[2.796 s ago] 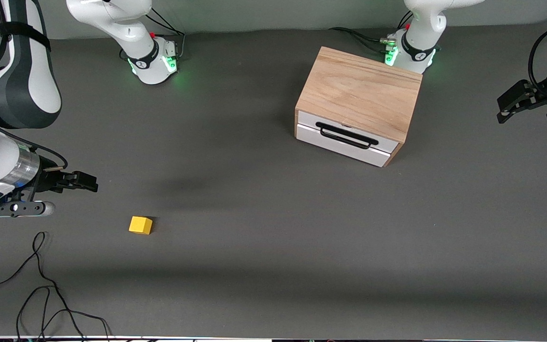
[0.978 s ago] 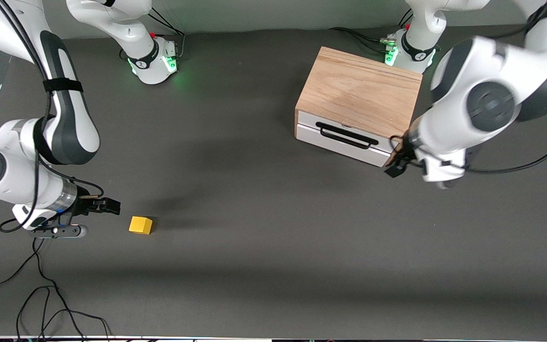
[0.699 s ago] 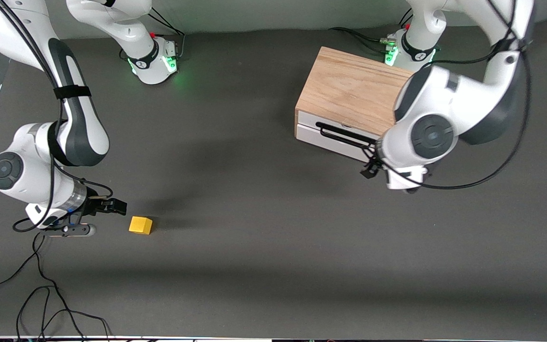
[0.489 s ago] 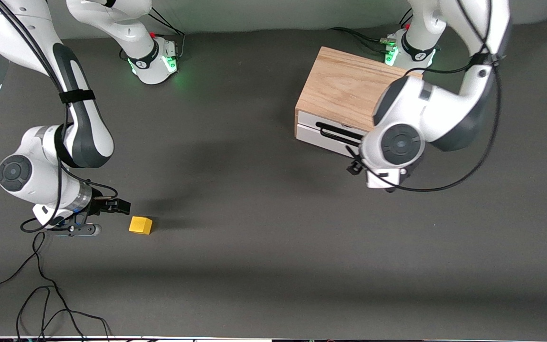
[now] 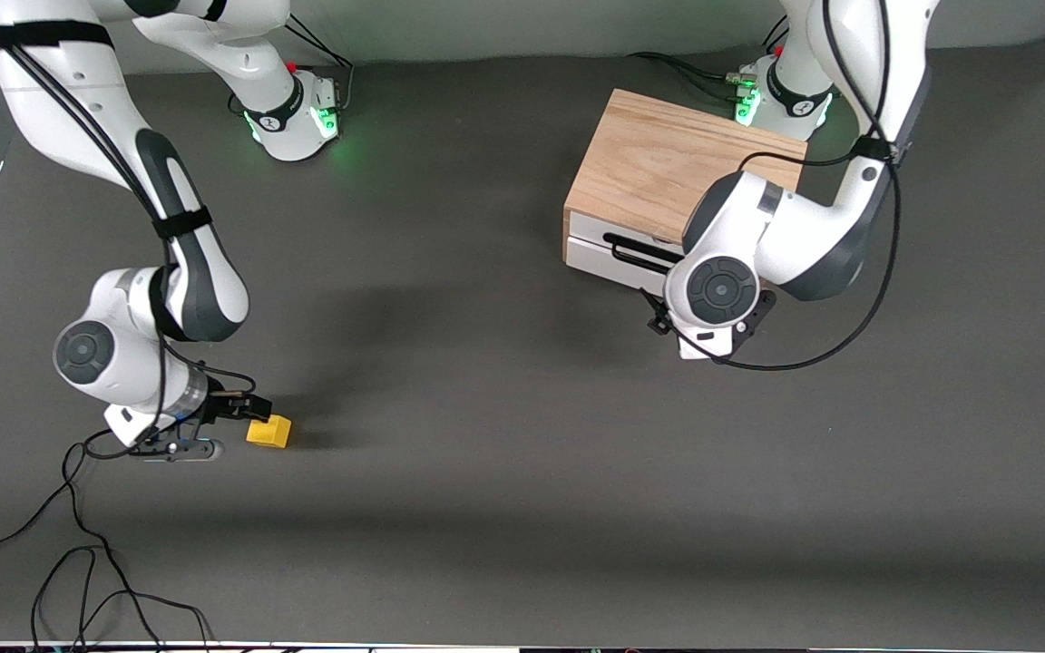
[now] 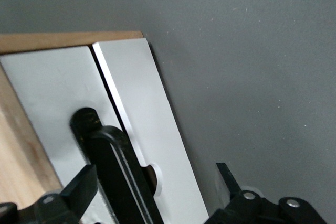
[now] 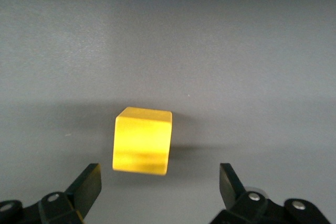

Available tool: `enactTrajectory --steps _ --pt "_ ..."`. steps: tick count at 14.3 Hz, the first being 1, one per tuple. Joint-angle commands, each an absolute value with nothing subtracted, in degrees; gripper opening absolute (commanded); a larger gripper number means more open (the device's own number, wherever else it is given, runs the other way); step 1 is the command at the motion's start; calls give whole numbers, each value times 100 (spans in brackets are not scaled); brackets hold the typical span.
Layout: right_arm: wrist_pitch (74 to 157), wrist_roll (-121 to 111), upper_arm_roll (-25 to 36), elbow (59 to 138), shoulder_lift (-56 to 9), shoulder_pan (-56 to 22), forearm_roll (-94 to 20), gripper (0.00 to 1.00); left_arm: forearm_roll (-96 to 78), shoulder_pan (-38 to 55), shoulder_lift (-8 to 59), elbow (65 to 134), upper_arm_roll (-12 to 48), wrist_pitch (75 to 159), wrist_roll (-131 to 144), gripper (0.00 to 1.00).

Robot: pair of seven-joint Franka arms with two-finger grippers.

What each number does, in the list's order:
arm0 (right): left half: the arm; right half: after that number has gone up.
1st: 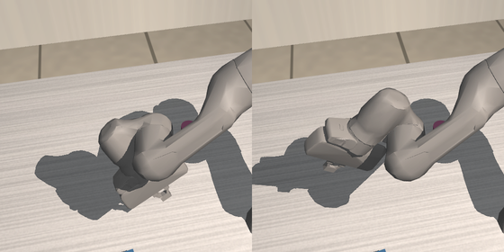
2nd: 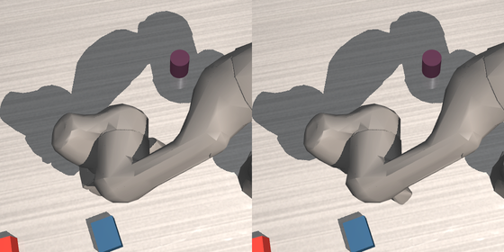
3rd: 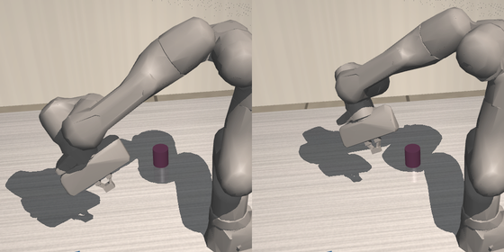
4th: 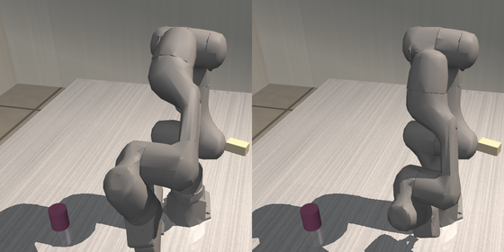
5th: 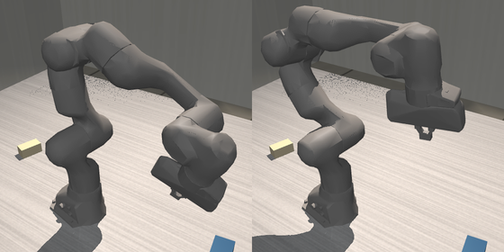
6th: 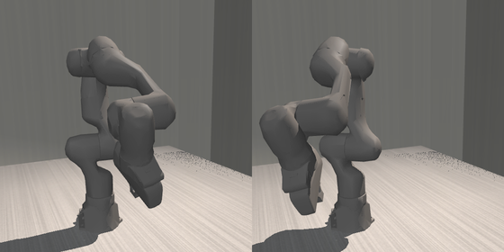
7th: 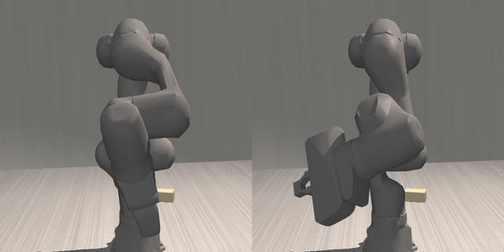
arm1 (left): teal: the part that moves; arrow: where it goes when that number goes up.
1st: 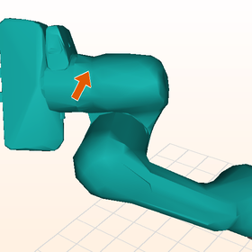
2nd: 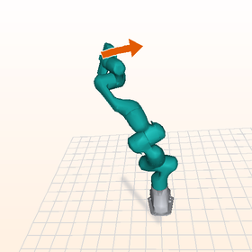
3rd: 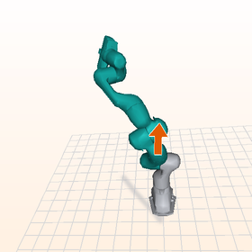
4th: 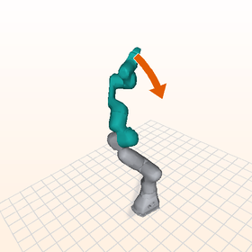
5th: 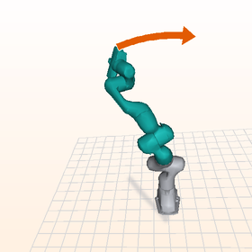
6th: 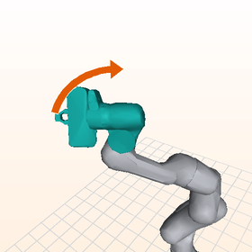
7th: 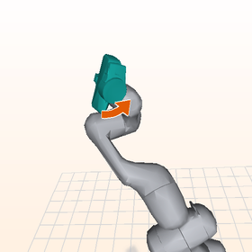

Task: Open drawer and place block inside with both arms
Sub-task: 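Pull the drawer open by its handle with the left gripper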

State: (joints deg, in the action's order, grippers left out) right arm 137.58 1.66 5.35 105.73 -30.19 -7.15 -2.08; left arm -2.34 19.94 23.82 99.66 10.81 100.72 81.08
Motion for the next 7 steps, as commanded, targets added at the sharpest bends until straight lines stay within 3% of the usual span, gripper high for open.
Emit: enactTrajectory --steps 1,7 --pt "14036 290 519 10600 -3155 -817 -281 100 -281 2118 2425 10037 1028 10248 8306 100" --pt "14071 281 519 10617 -3243 -817 -483 100 -281 2127 2707 10046 1028 10248 8297 100"
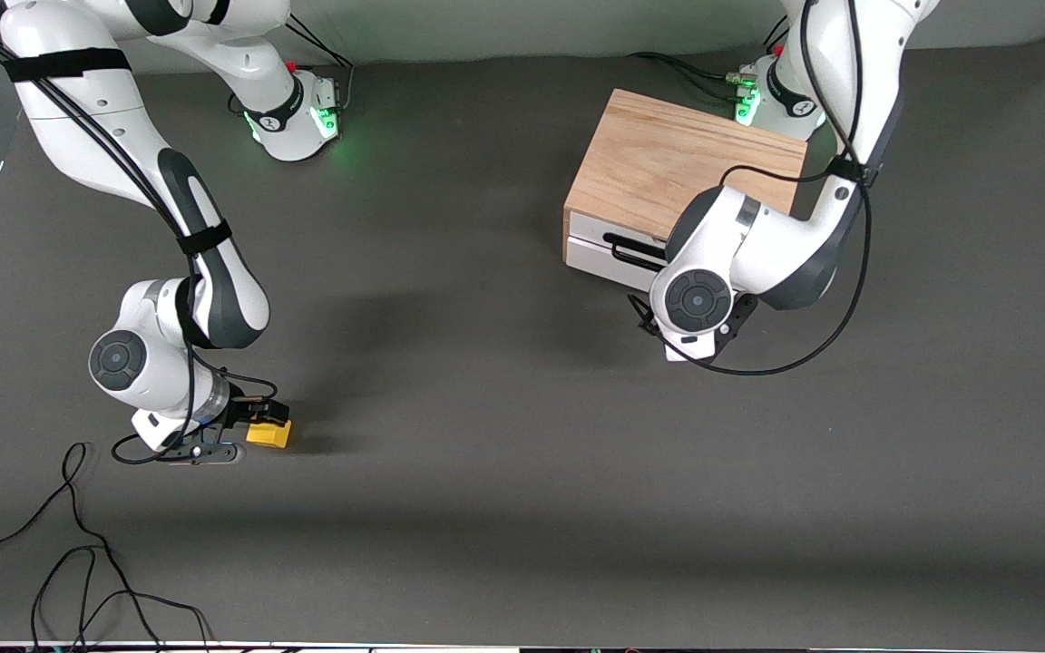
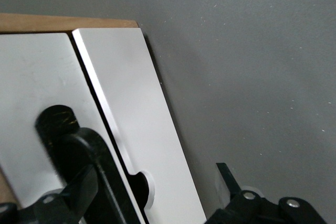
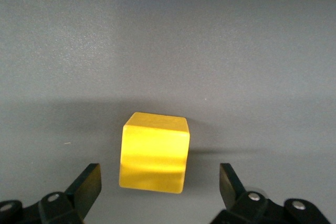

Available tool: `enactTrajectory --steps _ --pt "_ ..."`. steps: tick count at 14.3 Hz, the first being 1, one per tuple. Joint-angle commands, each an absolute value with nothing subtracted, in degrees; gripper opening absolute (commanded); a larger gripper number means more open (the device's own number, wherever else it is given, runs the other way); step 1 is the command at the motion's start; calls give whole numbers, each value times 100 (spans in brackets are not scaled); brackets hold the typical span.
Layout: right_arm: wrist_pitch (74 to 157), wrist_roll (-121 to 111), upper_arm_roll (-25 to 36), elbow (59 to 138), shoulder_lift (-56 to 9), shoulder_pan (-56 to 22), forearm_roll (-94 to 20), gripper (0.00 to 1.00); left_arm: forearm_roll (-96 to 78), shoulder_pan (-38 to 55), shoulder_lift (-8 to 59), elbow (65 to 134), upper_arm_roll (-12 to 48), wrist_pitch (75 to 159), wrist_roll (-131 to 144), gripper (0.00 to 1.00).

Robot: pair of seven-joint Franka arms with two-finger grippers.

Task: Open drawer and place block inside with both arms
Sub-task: 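Pull the drawer open by its handle with the left gripper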

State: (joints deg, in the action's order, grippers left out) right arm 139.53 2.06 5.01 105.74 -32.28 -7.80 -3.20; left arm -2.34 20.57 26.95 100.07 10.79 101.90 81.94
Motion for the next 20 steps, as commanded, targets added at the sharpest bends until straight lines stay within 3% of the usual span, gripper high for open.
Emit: enactTrajectory --steps 1,18,20 --pt "14071 281 519 10617 -3252 -817 -483 100 -281 2127 2724 10046 1028 10257 8297 100" --pt "14089 272 519 10617 -3287 -809 -483 98 -18 2022 2777 9783 888 11715 8288 100" --pt "14089 272 519 10617 -3287 -809 -483 89 26 2021 2786 9660 870 11786 8279 100"
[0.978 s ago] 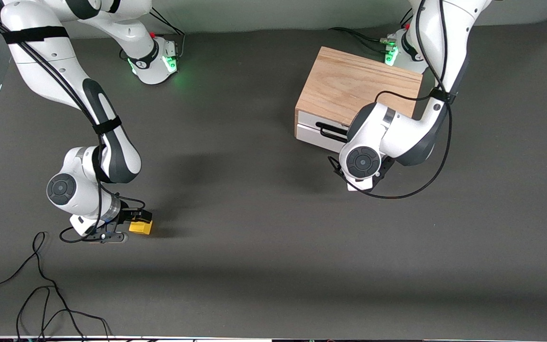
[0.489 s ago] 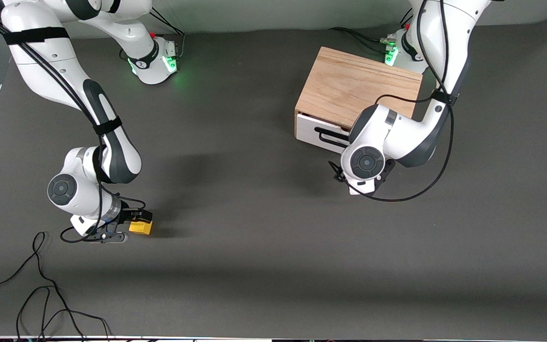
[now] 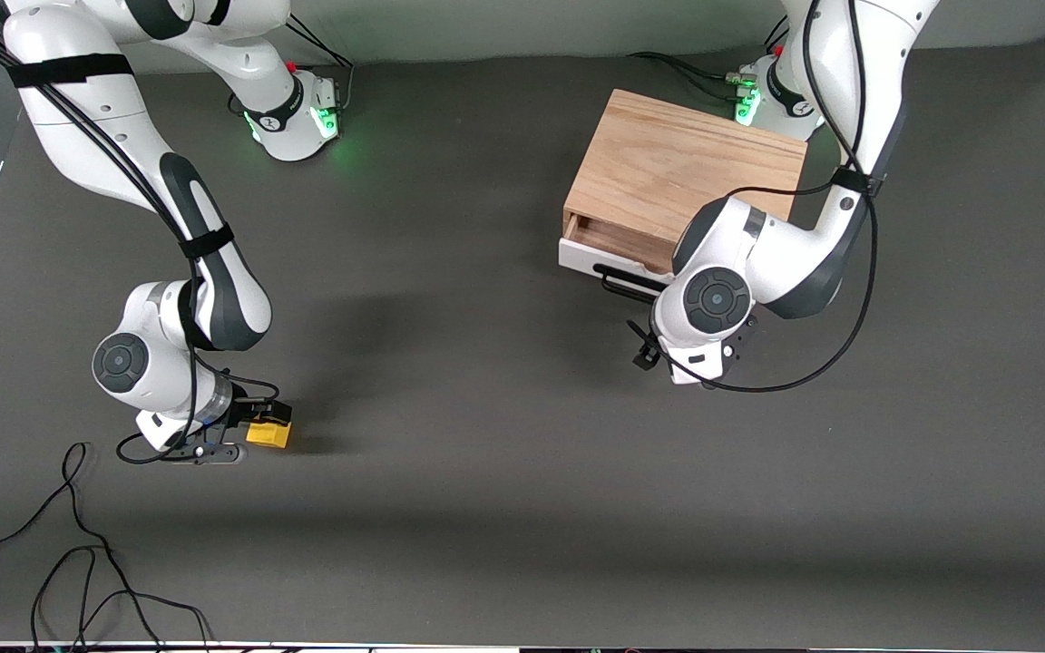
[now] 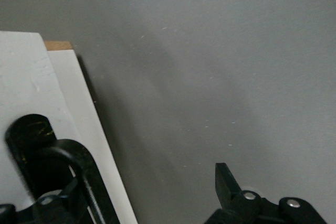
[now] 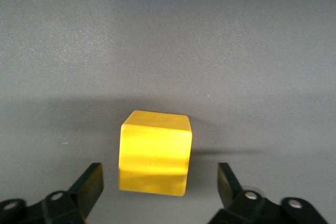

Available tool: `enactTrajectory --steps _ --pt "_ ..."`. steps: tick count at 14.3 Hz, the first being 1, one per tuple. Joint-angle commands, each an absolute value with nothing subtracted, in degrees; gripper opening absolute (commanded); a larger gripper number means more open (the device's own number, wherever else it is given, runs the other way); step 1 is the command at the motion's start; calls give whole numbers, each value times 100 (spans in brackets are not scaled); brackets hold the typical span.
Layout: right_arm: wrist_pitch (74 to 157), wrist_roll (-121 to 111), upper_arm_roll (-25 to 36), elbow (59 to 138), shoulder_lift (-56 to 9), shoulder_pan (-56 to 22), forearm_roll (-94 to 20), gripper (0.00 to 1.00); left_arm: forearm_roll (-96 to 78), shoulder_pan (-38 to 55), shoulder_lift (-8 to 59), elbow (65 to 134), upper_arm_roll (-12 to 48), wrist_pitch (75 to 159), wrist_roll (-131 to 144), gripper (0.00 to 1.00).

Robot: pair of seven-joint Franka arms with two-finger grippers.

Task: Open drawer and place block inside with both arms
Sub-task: 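Pull the drawer open by its handle with the left gripper, then grasp the yellow cube with the right gripper while the left gripper withdraws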

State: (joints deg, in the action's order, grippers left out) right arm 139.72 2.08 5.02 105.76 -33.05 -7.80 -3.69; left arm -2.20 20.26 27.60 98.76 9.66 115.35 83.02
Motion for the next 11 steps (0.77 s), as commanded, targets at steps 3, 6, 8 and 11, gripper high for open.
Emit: enactTrajectory --steps 3,6,8,11 --pt "14089 255 519 10617 -3287 -809 -483 62 140 2004 2786 9598 835 11961 8200 100" --pt "14089 264 519 10608 -3287 -809 -483 50 202 2004 2795 9598 835 12190 8200 100" --pt "14080 272 519 10600 -3287 -800 -483 46 211 2004 2795 9493 835 12217 8191 100" --pt "14054 281 519 10582 -3278 -800 -483 37 211 1986 2795 9002 835 12085 8122 100"
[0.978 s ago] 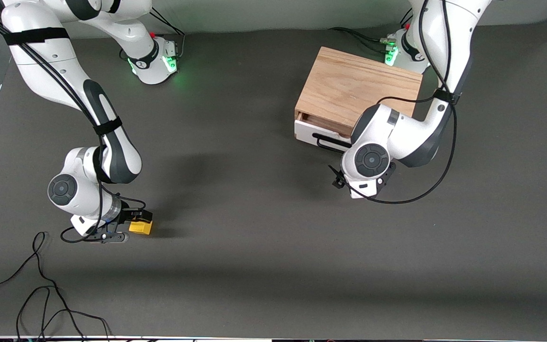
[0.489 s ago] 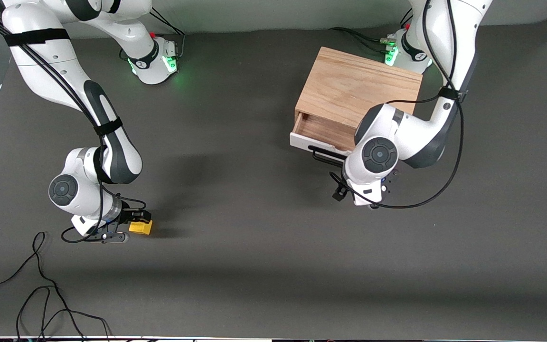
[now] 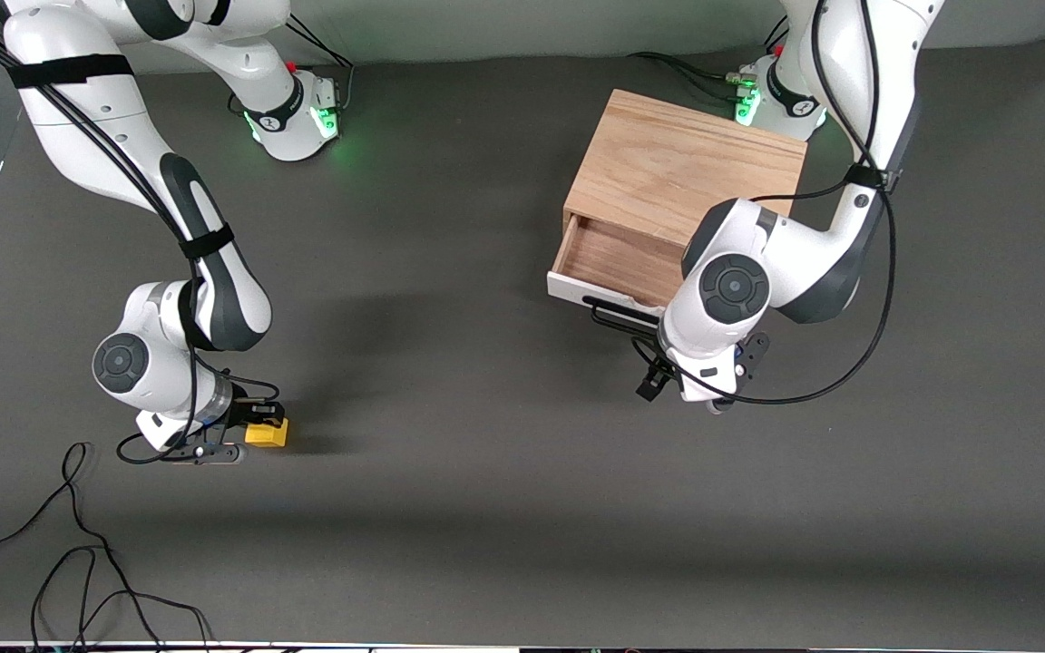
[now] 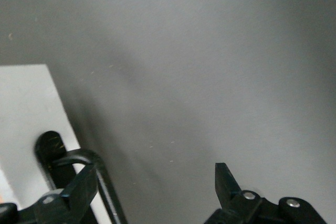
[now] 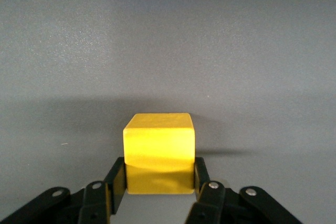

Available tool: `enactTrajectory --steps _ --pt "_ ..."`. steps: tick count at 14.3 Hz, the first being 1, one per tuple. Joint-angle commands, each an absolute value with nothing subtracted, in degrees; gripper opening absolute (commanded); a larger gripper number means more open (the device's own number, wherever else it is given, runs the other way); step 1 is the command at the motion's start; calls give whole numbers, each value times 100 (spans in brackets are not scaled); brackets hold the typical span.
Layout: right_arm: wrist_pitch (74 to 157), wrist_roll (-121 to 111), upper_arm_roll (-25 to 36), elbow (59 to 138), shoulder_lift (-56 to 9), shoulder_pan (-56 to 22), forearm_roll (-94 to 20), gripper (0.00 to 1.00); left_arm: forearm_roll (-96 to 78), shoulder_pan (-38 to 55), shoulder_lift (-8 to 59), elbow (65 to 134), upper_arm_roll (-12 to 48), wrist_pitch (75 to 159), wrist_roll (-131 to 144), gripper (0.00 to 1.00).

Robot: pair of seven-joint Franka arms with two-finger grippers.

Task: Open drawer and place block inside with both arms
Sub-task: 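Grasp the yellow cube with the right gripper while the left gripper withdraws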

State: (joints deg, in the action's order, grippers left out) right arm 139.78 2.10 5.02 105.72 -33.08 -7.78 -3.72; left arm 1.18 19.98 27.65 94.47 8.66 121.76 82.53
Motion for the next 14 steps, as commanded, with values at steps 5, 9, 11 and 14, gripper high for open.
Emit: enactTrajectory --steps 5,9,11,14 --pt "14001 299 519 10433 -3243 -800 -492 27 333 1846 2707 7316 782 9674 7177 100" --pt "13344 395 519 10047 -3164 -809 -492 23 246 987 2076 6899 826 8508 4534 100" --pt "12852 588 519 9696 -3129 -817 -492 20 211 547 1759 6987 809 8202 2769 100" --pt "11414 1289 370 8531 -3094 -966 -492 21 299 116 1530 7022 791 8068 745 100"
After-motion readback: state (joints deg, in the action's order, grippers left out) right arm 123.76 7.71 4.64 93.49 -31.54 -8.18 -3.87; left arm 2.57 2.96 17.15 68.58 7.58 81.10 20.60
